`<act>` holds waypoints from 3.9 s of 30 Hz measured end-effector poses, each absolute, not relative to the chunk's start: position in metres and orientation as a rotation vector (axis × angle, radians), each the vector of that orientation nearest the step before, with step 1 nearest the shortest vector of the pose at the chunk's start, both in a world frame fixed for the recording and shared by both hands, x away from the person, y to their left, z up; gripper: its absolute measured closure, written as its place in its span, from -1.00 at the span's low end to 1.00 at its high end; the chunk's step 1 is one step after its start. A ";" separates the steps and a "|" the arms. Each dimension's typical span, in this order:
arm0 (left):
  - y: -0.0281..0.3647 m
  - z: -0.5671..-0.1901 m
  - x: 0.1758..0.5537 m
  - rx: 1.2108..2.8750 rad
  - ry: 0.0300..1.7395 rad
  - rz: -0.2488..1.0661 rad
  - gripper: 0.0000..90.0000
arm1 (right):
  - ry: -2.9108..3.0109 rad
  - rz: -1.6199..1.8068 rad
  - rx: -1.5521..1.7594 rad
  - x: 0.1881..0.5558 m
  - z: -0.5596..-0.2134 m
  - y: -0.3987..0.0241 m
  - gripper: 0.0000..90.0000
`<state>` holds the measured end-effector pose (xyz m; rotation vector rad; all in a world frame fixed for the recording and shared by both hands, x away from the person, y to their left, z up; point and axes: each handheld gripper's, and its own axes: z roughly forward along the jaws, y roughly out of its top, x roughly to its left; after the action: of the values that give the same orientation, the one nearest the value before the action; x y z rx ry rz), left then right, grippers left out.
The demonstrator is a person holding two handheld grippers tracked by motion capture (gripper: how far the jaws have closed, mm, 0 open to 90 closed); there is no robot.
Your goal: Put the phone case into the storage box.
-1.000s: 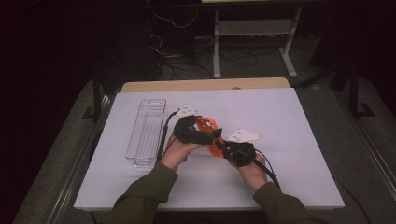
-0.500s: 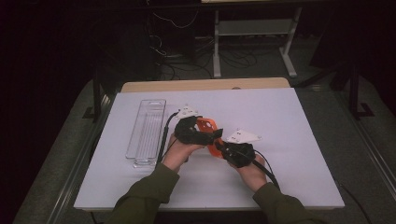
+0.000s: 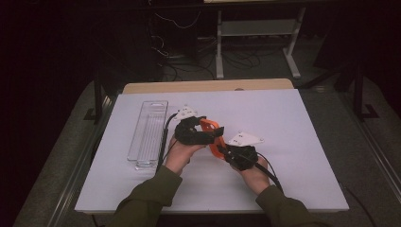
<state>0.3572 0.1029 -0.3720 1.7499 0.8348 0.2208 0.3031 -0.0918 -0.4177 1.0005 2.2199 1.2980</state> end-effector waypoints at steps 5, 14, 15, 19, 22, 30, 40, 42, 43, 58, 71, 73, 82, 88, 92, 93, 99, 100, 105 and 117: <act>0.104 -0.371 0.358 1.753 0.829 0.209 -0.68 | 2.222 1.294 0.998 0.303 -0.418 -0.092 0.80; 0.105 -0.372 0.360 1.751 0.832 0.185 -0.66 | 2.227 1.299 1.005 0.304 -0.418 -0.093 0.76; 0.105 -0.372 0.360 1.753 0.830 0.186 -0.66 | 2.229 1.299 1.005 0.304 -0.418 -0.093 0.75; 0.105 -0.373 0.360 1.755 0.825 0.190 -0.65 | 2.237 1.303 1.001 0.304 -0.417 -0.093 0.63; 0.105 -0.372 0.360 1.751 0.832 0.183 -0.65 | 2.234 1.314 1.007 0.306 -0.418 -0.095 0.50; 0.105 -0.372 0.359 1.739 0.834 0.190 -0.66 | 2.236 1.335 1.028 0.308 -0.418 -0.095 -0.08; 0.105 -0.371 0.359 1.743 0.830 0.199 -0.66 | 2.269 1.335 1.025 0.313 -0.420 -0.092 -0.96; 0.105 -0.371 0.359 1.742 0.830 0.195 -0.66 | 2.285 1.319 1.018 0.315 -0.420 -0.092 -1.00; 0.105 -0.371 0.359 1.742 0.830 0.195 -0.66 | 2.285 1.319 1.018 0.315 -0.420 -0.092 -1.00; 0.105 -0.370 0.358 1.743 0.815 0.204 -0.66 | 2.370 1.306 1.002 0.316 -0.420 -0.097 -1.00; 0.106 -0.366 0.358 1.740 0.805 0.204 -0.66 | 2.388 1.304 1.001 0.311 -0.420 -0.117 -1.00; 0.107 -0.366 0.358 1.737 0.802 0.208 -0.66 | 2.385 1.302 1.004 0.310 -0.421 -0.124 -1.00; 0.104 -0.365 0.357 1.746 0.787 0.199 -0.66 | 2.337 1.290 1.058 0.304 -0.426 -0.152 -1.00; 0.106 -0.363 0.358 1.741 0.781 0.200 -0.66 | 2.320 1.258 1.071 0.296 -0.428 -0.167 -1.00; 0.107 -0.362 0.358 1.740 0.779 0.205 -0.66 | 2.315 1.250 1.084 0.291 -0.431 -0.176 -1.00; 0.107 -0.361 0.358 1.735 0.778 0.204 -0.66 | 2.317 1.249 1.084 0.289 -0.432 -0.177 -1.00; 0.108 -0.360 0.358 1.736 0.773 0.208 -0.66 | 2.331 1.223 1.103 0.281 -0.438 -0.185 -1.00; 0.109 -0.360 0.358 1.738 0.771 0.209 -0.66 | 2.331 1.222 1.105 0.279 -0.439 -0.186 -1.00; 0.108 -0.359 0.358 1.740 0.765 0.206 -0.66 | 2.344 1.202 1.109 0.277 -0.443 -0.187 -1.00; 0.113 -0.351 0.361 1.758 0.749 0.216 -0.66 | 2.352 1.167 1.097 0.282 -0.444 -0.186 -1.00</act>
<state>0.3605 0.1131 -0.3515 1.7582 0.7492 0.2158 0.2817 -0.1855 -0.4438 1.0975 2.3521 1.1668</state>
